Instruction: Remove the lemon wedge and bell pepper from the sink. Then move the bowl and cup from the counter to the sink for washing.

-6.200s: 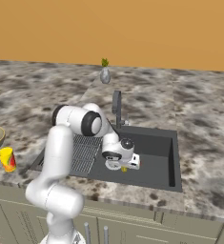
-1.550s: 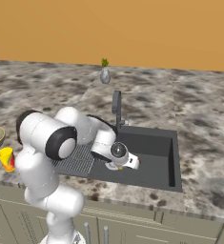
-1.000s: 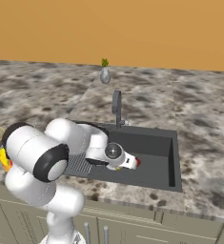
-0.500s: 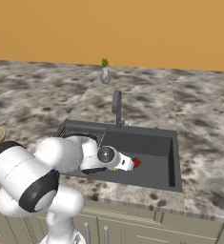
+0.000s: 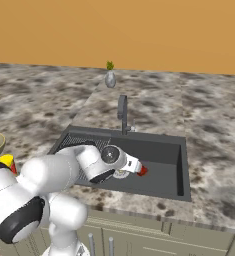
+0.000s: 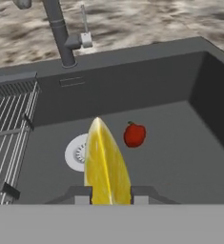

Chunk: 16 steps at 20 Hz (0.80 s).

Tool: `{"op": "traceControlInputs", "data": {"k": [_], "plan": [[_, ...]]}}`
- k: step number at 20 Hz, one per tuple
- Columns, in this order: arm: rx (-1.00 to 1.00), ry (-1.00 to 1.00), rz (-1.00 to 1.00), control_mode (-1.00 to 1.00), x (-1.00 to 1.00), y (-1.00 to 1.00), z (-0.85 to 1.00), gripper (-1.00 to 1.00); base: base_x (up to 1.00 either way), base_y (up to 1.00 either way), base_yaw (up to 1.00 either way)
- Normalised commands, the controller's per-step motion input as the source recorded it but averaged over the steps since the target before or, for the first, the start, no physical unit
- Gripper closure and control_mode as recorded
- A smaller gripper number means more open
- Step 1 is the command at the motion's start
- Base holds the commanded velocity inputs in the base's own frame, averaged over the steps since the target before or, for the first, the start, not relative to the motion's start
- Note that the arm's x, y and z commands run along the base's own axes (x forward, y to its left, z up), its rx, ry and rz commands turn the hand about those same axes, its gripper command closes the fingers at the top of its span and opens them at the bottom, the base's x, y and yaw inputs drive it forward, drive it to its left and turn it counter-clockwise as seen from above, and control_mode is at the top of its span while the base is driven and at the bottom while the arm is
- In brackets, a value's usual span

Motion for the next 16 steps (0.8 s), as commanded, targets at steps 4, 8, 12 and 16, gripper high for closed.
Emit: {"op": "traceControlInputs", "data": {"k": [4,8,12,16], "plan": [[0.00,0.06,0.00,-1.00,-0.06,-0.02,0.38,1.00,0.00,0.00,0.00],[0.01,0.10,0.00,-1.00,-0.18,0.00,0.32,1.00,0.00,0.00,0.00],[0.04,0.08,0.00,-1.00,-0.23,0.00,0.31,1.00,0.00,0.00,0.00],[0.03,0.06,0.00,-1.00,-0.24,0.02,0.32,1.00,0.00,0.00,0.00]]}}
